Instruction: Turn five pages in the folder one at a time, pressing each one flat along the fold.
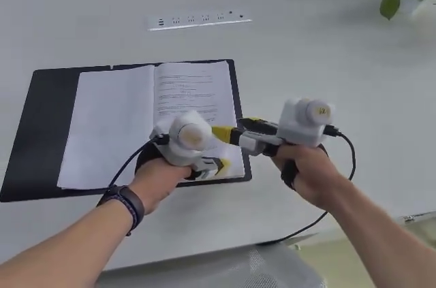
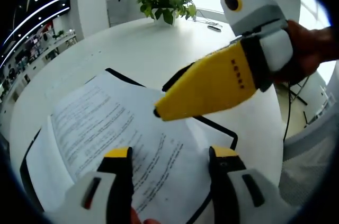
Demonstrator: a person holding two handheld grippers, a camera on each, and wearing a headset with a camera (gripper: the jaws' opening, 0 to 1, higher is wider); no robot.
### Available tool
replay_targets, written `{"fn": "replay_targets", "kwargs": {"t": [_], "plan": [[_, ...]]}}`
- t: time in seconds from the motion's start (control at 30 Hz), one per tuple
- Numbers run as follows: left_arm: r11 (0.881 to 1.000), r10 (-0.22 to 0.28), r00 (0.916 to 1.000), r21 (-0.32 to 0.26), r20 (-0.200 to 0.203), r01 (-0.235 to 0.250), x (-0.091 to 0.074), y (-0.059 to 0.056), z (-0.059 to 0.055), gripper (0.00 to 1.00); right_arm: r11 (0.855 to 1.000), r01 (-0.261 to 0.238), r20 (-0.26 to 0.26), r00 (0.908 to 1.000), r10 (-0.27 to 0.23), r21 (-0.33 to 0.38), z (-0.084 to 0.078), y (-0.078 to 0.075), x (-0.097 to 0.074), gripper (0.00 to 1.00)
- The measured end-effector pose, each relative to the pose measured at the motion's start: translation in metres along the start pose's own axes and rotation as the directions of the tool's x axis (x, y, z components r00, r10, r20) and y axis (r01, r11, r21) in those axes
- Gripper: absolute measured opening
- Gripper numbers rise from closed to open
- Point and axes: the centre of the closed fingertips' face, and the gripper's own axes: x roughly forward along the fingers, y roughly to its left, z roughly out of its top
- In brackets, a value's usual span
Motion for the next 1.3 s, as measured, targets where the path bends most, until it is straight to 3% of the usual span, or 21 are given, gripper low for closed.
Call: {"fn": "replay_targets", "kwargs": {"t": [0.13, 0.27, 0.37, 0.5, 0.53, 0.73, 0.93, 1.13, 1.3], "plan": [[1.0, -0.007, 1.0, -0.009, 0.003, 0.007, 0.0, 0.0, 0.001, 0.58, 0.995, -0.017, 0.036, 0.9993, 0.014, 0.095, -0.001, -0.002, 0.006, 0.49], [1.0, -0.025, 0.9997, -0.008, 0.0, 0.025, -0.002, -0.001, 0.001, 0.59, 0.996, -0.004, 0.018, 0.9998, 0.002, 0.092, -0.008, -0.005, 0.007, 0.44], [0.999, -0.033, 0.9994, -0.022, 0.001, 0.033, -0.004, -0.003, 0.001, 0.6, 0.991, 0.005, 0.008, 0.9999, -0.007, 0.131, -0.014, -0.005, 0.004, 0.37], [0.999, -0.031, 0.9991, -0.043, 0.027, 0.032, -0.011, -0.003, 0.007, 0.61, 0.987, 0.004, 0.011, 0.9999, -0.006, 0.161, -0.021, -0.004, -0.001, 0.31], [0.998, -0.031, 0.9989, -0.047, 0.035, 0.032, -0.014, -0.004, 0.01, 0.62, 0.986, 0.007, -0.013, 0.9999, -0.005, 0.166, -0.026, -0.004, -0.002, 0.3], [0.998, -0.033, 0.9974, -0.045, 0.064, 0.036, -0.029, -0.006, 0.016, 0.63, 0.988, 0.016, -0.01, 0.9998, -0.015, 0.152, -0.028, -0.001, -0.008, 0.21], [0.998, -0.023, 0.9971, -0.051, 0.072, 0.026, -0.043, -0.008, 0.007, 0.65, 0.987, 0.023, 0.011, 0.9996, -0.025, 0.16, -0.024, 0.001, -0.009, 0.1], [0.996, 0.016, 0.9953, -0.086, 0.096, -0.008, -0.066, 0.003, 0.0, 0.64, 0.985, 0.041, 0.015, 0.9989, -0.044, 0.168, -0.024, 0.0, -0.007, 0.02], [0.995, 0.054, 0.9927, -0.094, 0.108, -0.043, -0.087, 0.017, -0.009, 0.64, 0.986, 0.016, 0.048, 0.9986, -0.024, 0.163, -0.017, 0.013, -0.004, 0.0]]}}
